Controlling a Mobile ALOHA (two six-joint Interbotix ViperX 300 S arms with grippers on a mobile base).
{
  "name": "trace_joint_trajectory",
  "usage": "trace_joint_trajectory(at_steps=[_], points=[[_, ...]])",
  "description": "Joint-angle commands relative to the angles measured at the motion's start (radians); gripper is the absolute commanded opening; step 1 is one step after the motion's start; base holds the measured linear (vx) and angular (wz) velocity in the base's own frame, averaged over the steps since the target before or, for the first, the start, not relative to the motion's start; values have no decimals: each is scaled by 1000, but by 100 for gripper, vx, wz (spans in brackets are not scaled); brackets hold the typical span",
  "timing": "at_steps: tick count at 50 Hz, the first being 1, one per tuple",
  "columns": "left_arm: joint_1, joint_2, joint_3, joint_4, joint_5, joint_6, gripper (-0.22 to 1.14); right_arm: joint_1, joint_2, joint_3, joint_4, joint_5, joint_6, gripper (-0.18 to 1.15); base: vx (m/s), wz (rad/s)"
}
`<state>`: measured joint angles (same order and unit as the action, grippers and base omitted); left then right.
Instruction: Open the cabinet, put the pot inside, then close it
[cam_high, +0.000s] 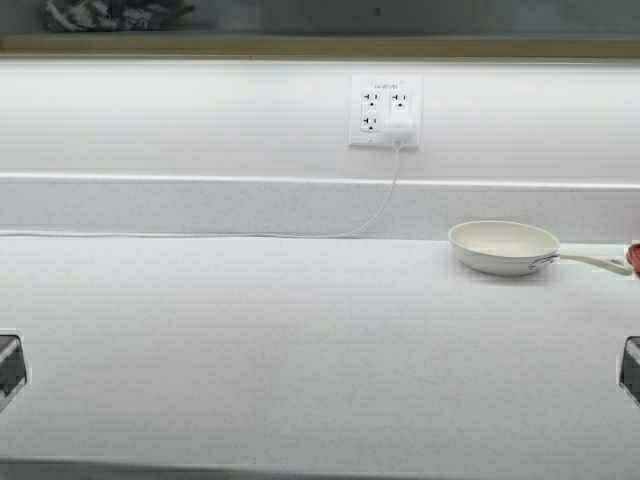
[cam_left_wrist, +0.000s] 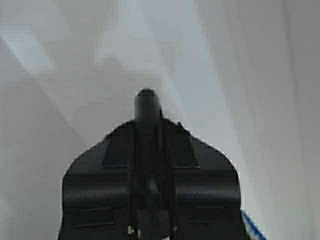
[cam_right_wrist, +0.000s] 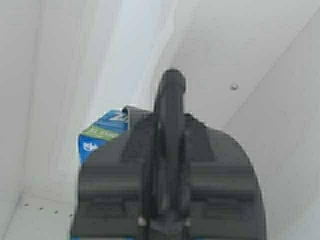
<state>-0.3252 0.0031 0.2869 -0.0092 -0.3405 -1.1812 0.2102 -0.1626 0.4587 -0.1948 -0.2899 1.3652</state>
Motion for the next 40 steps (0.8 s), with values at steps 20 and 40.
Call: trace_joint_trajectory(at_steps=[20,40], points=[[-57,83,-104,3,-9,31,2,8,97,-91,-6,-35,-23,7,4,1],[-64,140,-77,-86,-52,12,5,6,155,-71,15,-98,-17,9,1,1]])
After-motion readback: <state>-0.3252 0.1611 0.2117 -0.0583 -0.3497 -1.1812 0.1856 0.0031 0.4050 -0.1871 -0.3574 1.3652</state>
